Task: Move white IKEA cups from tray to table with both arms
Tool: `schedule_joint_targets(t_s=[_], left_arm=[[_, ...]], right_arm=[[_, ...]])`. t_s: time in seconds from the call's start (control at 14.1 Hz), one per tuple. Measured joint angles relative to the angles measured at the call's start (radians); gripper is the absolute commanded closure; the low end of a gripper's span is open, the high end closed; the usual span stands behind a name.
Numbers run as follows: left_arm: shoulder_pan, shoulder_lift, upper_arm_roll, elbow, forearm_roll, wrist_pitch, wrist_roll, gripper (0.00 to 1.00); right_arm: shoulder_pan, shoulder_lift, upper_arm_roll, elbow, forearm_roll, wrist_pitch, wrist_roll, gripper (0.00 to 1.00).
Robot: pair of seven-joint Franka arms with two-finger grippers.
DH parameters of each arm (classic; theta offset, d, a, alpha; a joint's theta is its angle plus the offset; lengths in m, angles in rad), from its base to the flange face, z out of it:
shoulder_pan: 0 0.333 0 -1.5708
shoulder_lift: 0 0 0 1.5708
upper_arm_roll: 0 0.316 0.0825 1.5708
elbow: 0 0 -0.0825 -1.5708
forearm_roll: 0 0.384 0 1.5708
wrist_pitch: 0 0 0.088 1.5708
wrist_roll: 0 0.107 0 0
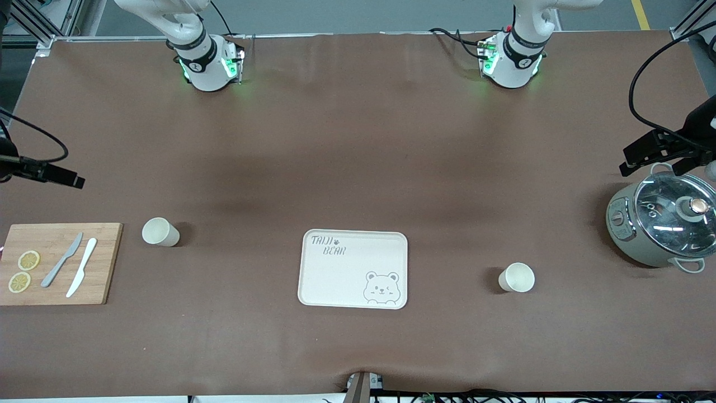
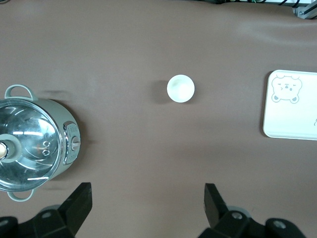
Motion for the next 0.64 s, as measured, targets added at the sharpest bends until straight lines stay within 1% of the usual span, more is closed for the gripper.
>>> schedule_joint_targets(t_s=[0.42,0.64], left_arm=[[0.002,0.000,0.002,0.000,0.000,0.000,0.000,0.00],[0.002,0.000,0.002,0.000,0.000,0.000,0.000,0.00]], right_arm=[[0.000,-0.154,0.000,-0.135,0.000,-0.003,0.005,0.00],[0.000,-0.195,0.002,-0.171,-0.004,-0.003,0.005,0.00]])
